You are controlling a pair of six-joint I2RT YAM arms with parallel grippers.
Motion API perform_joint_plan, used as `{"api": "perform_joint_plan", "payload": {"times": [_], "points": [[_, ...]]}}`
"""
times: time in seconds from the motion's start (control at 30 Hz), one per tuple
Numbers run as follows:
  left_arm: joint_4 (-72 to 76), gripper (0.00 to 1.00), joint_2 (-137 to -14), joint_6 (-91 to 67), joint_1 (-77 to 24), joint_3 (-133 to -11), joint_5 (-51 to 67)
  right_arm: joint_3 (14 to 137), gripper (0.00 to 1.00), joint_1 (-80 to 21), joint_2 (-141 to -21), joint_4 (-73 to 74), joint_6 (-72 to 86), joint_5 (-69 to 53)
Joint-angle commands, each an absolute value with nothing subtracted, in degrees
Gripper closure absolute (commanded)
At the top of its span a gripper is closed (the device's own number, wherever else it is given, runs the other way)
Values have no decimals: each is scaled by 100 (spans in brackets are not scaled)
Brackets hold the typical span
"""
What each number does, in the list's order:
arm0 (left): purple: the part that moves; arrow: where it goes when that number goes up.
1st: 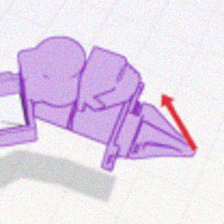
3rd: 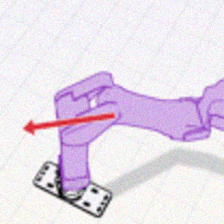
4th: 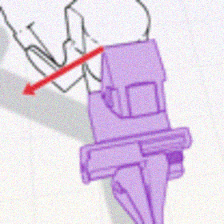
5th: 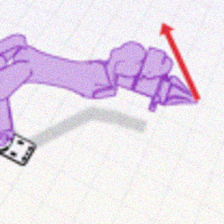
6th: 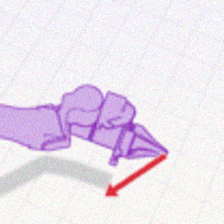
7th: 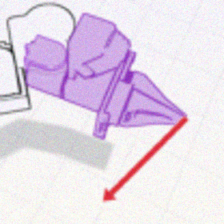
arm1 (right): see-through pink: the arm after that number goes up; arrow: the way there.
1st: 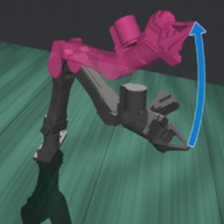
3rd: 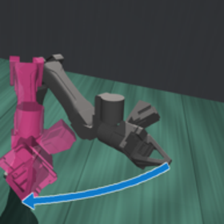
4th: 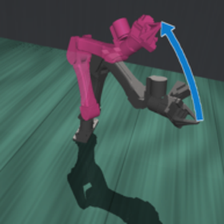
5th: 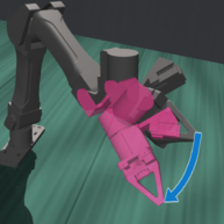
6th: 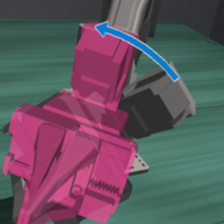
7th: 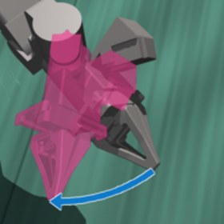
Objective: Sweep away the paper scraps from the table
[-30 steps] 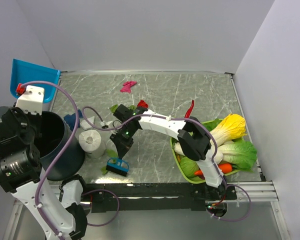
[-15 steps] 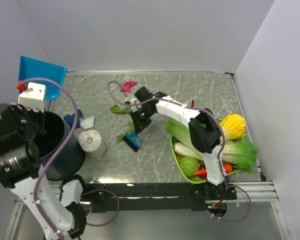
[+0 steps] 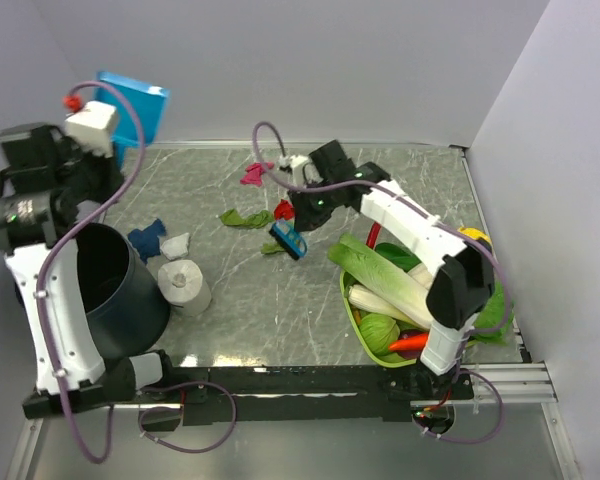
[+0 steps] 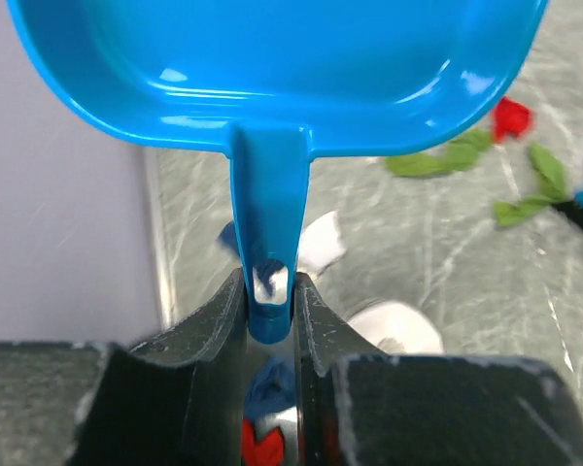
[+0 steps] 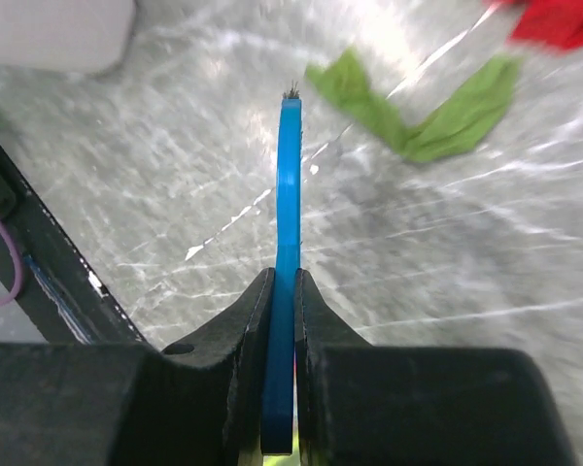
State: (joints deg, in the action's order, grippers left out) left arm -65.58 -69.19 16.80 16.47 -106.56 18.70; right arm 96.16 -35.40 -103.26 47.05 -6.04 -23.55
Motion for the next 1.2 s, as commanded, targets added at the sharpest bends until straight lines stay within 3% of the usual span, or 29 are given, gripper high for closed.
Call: {"api": "perform_joint_plan", "payload": {"times": [0.0,0.27,0.4,0.47,0.67,0.83,1.07,1.17], "points": [[-6029,99,-7329,1696,618,-10749,1503,10054,100,-3217,-9739,4729,-1054,-2224],[-6433,99,-7989,2618,-614,-9845,1486,10765,100,-2367,-10036,4603,-1433,-784],[-6197,99,-7972,2742,-940,-8942,1450,12414,100,-1926,-10835,5587,-1660,-756],[-6161,99,-7980,2768,-1211,-8711,1520,12655,100,-1890,-10925,5695,-1888,-616],[-6714,99,-8533,2663,-1950,-8306,1600,12367,100,-1881,-10890,5449,-2531,-905],[-6469,99,-8727,3006,-2259,-7647,1047,11129,100,-1854,-10609,4624,-2393,-1572],[-6451,99,-8878,3164,-2364,-7209,476,11750,100,-1907,-11407,4500,-1749,-2022],[-6512,99,-8868,3146,-2391,-7093,316,11910,100,-2100,-11654,4544,-2151,-1899]]}}
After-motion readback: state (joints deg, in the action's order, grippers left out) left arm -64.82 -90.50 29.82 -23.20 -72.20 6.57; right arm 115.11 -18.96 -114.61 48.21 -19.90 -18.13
